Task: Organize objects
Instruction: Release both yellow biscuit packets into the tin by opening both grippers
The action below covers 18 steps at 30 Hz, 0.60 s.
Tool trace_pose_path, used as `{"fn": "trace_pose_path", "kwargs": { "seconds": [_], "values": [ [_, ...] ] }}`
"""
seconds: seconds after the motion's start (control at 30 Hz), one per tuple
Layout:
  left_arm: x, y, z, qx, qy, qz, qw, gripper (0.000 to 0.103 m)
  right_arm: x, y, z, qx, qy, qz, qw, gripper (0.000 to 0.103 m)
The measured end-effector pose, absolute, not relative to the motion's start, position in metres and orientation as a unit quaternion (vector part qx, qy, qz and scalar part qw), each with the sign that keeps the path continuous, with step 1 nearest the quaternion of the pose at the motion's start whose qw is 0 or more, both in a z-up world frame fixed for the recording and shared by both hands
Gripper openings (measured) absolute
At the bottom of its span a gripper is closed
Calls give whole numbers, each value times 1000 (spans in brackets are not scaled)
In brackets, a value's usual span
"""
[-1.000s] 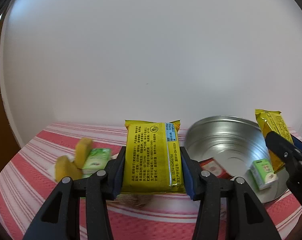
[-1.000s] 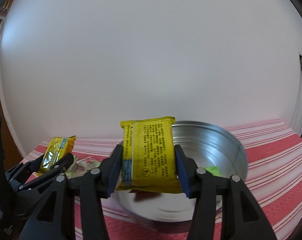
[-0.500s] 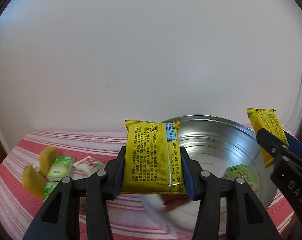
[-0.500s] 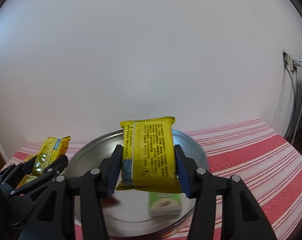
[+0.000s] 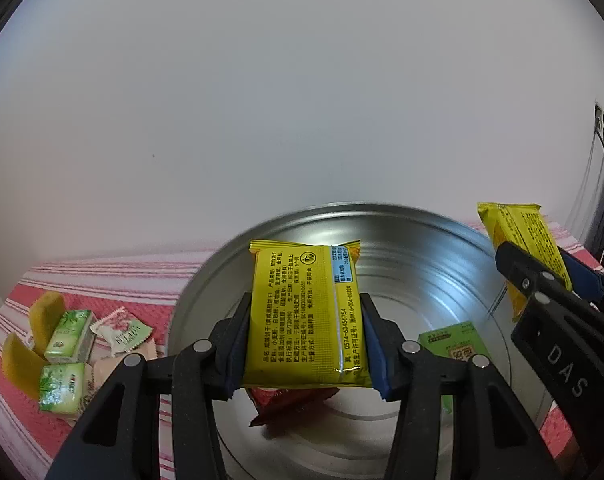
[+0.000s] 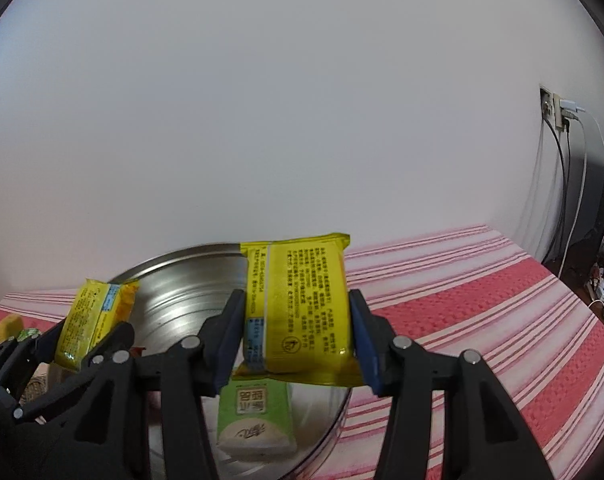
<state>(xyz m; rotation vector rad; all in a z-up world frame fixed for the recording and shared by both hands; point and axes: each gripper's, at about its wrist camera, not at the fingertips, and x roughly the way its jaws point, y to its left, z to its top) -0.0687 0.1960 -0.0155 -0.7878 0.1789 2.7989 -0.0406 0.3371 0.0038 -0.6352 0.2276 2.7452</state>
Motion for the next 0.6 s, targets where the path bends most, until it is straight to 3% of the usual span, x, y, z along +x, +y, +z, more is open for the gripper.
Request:
{"fn": "trace_pose_path", "kwargs": {
  "seconds": [0.6],
  "values": [
    [-63,200,-14,-264,70,957,97,54,-58,355,-19,-248,69,956,140,51]
  ]
}}
